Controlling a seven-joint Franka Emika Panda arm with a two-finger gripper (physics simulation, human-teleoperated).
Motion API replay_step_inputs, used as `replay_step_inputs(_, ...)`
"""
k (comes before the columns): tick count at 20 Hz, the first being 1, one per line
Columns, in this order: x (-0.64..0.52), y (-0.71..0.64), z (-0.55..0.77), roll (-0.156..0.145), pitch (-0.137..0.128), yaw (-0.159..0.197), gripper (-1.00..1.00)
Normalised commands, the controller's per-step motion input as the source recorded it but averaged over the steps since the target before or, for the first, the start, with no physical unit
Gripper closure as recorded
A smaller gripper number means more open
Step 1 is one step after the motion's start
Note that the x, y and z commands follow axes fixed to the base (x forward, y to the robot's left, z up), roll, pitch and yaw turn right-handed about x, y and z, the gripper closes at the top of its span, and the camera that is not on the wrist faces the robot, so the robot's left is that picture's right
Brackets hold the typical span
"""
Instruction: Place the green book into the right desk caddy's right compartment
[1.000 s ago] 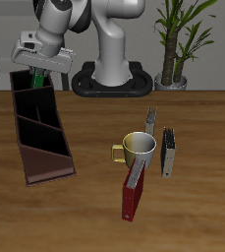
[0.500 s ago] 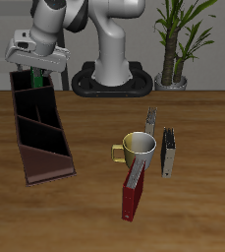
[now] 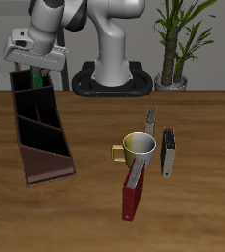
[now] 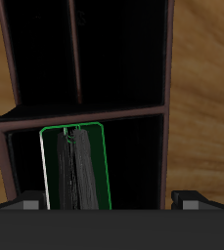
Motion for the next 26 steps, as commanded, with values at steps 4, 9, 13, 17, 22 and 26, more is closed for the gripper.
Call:
replay_step_inputs(4,0.01,0.1,0.07,0.052,0.003,0.032,-1.0)
replay_step_inputs(9,0.0,0.16,0.11,0.076,0.006,0.016,-1.0)
replay_step_inputs(13,-0.04,0.27,0.35,0.086,-0.02,0.009,-1.0)
replay_step_inputs(17,-0.05,0.0,0.2,-0.014,-0.018,0.005,-1.0)
replay_step_inputs(22,-0.02,0.06,0.07,-0.013,0.009,0.013,-1.0)
replay_step_inputs(26,-0.08,0.07,0.18,-0.036,0.023,-0.031,-1.0)
